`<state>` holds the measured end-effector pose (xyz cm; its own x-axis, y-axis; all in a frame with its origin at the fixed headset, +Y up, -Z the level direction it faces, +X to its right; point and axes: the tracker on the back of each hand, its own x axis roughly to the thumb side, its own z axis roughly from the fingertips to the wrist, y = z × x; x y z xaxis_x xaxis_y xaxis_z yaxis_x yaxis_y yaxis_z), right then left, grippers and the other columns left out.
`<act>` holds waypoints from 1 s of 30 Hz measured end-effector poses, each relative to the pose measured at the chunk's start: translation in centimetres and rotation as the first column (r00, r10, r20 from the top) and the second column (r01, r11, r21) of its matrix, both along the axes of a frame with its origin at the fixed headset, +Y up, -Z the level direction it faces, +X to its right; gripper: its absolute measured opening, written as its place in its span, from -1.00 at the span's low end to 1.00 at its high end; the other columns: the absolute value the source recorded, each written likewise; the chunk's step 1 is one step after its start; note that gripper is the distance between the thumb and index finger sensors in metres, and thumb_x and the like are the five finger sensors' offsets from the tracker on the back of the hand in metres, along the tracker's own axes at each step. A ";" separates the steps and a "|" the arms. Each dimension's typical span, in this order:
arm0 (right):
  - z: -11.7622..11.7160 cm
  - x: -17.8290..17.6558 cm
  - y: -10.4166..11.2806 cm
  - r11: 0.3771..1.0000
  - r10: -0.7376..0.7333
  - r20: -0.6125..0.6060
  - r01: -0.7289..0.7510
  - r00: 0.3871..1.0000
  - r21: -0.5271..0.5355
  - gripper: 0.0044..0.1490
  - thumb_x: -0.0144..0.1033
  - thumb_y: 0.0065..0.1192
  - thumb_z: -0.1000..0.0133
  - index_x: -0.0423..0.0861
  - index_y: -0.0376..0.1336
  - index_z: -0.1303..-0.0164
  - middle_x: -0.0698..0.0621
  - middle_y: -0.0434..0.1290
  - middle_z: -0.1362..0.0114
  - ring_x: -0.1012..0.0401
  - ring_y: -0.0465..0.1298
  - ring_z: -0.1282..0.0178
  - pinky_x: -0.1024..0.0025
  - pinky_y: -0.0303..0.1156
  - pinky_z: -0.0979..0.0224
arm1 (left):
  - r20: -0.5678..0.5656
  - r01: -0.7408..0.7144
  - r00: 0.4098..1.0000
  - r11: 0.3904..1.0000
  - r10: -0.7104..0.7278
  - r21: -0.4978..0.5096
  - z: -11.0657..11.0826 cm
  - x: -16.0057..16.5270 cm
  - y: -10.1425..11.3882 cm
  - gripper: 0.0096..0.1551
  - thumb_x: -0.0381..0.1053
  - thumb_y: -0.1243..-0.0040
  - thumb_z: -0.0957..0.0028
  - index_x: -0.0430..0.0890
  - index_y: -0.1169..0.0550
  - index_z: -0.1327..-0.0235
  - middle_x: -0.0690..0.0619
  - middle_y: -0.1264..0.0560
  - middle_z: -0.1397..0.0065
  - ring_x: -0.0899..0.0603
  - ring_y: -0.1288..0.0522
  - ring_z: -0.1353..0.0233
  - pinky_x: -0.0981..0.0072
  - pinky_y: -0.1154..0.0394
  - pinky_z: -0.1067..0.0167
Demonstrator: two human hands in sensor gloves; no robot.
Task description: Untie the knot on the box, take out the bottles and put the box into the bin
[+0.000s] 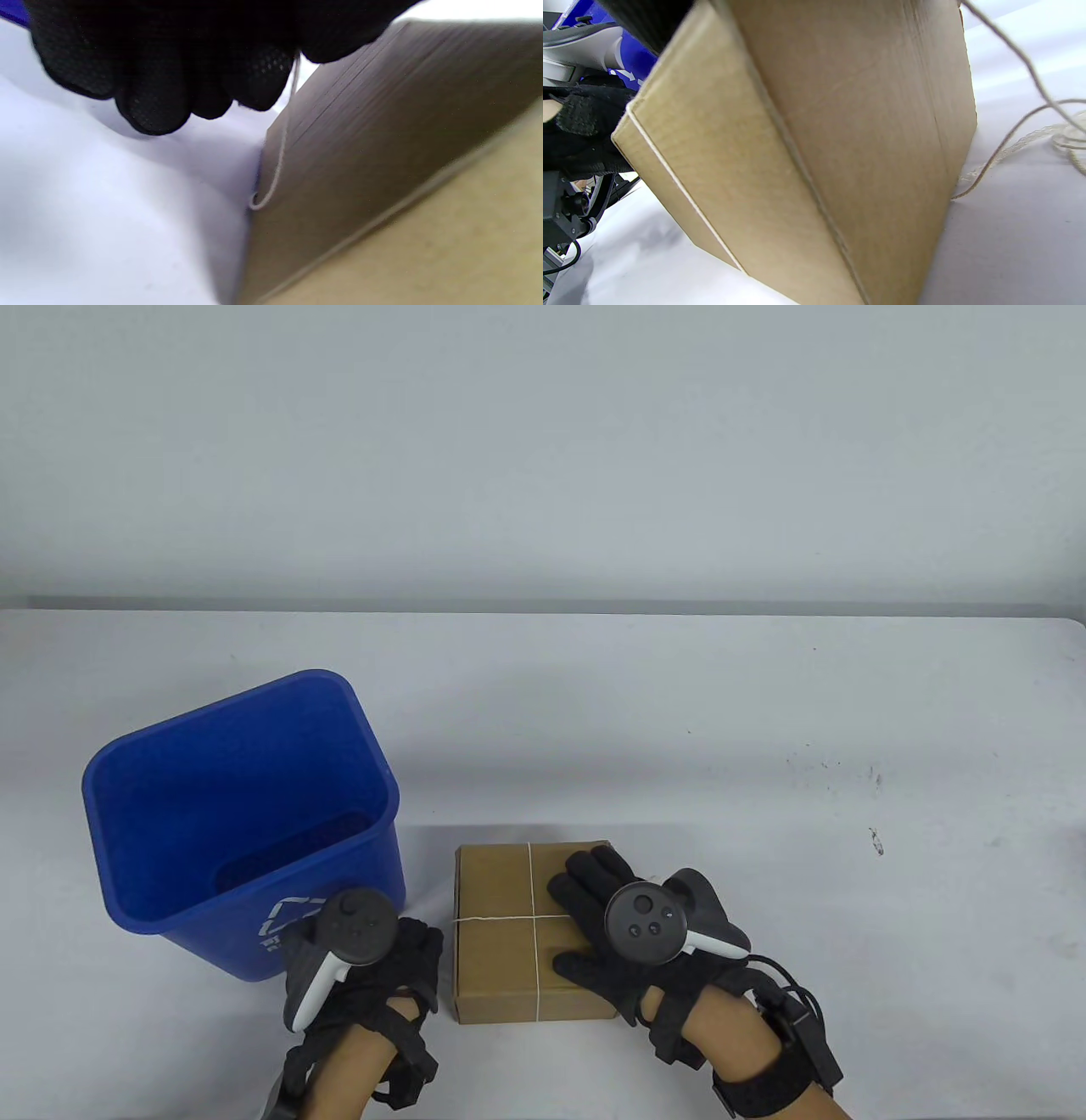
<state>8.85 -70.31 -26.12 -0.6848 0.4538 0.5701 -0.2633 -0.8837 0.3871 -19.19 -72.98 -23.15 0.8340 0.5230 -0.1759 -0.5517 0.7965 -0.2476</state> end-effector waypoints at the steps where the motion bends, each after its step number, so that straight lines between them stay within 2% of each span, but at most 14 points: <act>1: 0.0 0.0 0.0 1.000 -0.002 0.000 0.002 1.000 -0.002 0.03 0.11 0.02 -0.12 -0.17 -0.22 -0.61 -0.20 -0.36 -0.66 -0.28 -0.35 -0.61 -0.44 -0.12 -0.44 | -0.001 0.027 1.000 1.000 -0.027 -0.006 -0.1 0.0 -0.1 -0.42 0.06 -0.05 -0.12 -0.44 -0.62 0.09 -0.29 -0.49 -0.38 -0.49 -0.60 -0.23 -0.32 -0.51 -0.14; 11: 0.0 0.1 0.0 1.000 -0.005 0.000 0.005 1.000 -0.005 0.02 0.11 0.02 -0.12 -0.17 -0.22 -0.61 -0.20 -0.36 -0.66 -0.28 -0.36 -0.61 -0.44 -0.12 -0.44 | 0.013 0.150 0.989 0.987 -0.150 -0.055 -0.4 0.5 -0.8 -0.45 -0.01 -0.15 -0.10 -0.43 -0.60 -0.07 -0.30 -0.44 -0.43 -0.47 -0.57 -0.26 -0.32 -0.48 -0.17; 13: 0.0 0.1 0.0 1.000 -0.005 0.000 0.005 1.000 -0.005 0.02 0.11 0.02 -0.12 -0.17 -0.22 -0.61 -0.20 -0.36 -0.66 -0.28 -0.36 -0.61 -0.44 -0.12 -0.44 | 0.034 0.150 0.988 0.986 -0.148 -0.067 -0.4 0.6 -0.7 -0.45 -0.10 -0.19 -0.08 -0.34 -0.54 -0.27 -0.31 -0.38 -0.48 -0.48 -0.54 -0.31 -0.33 -0.46 -0.20; 16: 0.0 0.1 0.0 1.000 -0.005 0.000 0.005 1.000 -0.005 0.02 0.11 0.02 -0.12 -0.17 -0.22 -0.61 -0.20 -0.36 -0.66 -0.28 -0.36 -0.61 -0.44 -0.12 -0.44 | 0.076 0.069 0.995 0.996 -0.065 -0.060 -0.2 0.5 0.0 -0.33 -0.17 -0.24 -0.05 -0.33 -0.40 -0.43 -0.34 -0.24 -0.56 -0.50 -0.44 -0.41 -0.36 -0.40 -0.27; 22: -0.1 0.1 0.0 1.000 -0.007 -0.001 0.007 1.000 -0.011 0.02 0.11 0.03 -0.12 -0.16 -0.22 -0.61 -0.19 -0.36 -0.66 -0.27 -0.36 -0.61 -0.44 -0.12 -0.44 | 0.111 -0.079 0.991 0.996 0.074 0.047 0.6 0.2 1.8 -0.14 -0.14 -0.27 -0.05 -0.33 -0.20 -0.57 -0.37 -0.10 -0.60 -0.54 -0.32 -0.51 -0.40 -0.32 -0.34; 26: -0.1 0.2 0.0 1.000 -0.007 -0.001 0.007 1.000 -0.011 0.03 0.11 0.03 -0.12 -0.17 -0.22 -0.62 -0.19 -0.36 -0.67 -0.27 -0.36 -0.61 -0.44 -0.13 -0.44 | 0.187 -0.207 0.967 0.959 0.171 0.195 0.6 0.6 2.4 -0.13 -0.14 -0.23 -0.06 -0.30 -0.15 -0.59 -0.35 -0.06 -0.61 -0.54 -0.29 -0.53 -0.42 -0.30 -0.36; 30: -0.1 0.2 0.0 1.000 -0.010 0.000 0.010 1.000 -0.012 0.03 0.11 0.03 -0.12 -0.17 -0.22 -0.61 -0.19 -0.36 -0.66 -0.27 -0.36 -0.61 -0.44 -0.13 -0.44 | 0.175 -0.151 0.979 0.947 0.104 0.283 0.6 1.2 2.5 -0.19 -0.16 -0.20 -0.07 -0.27 -0.19 -0.59 -0.34 -0.11 -0.61 -0.53 -0.32 -0.52 -0.41 -0.32 -0.36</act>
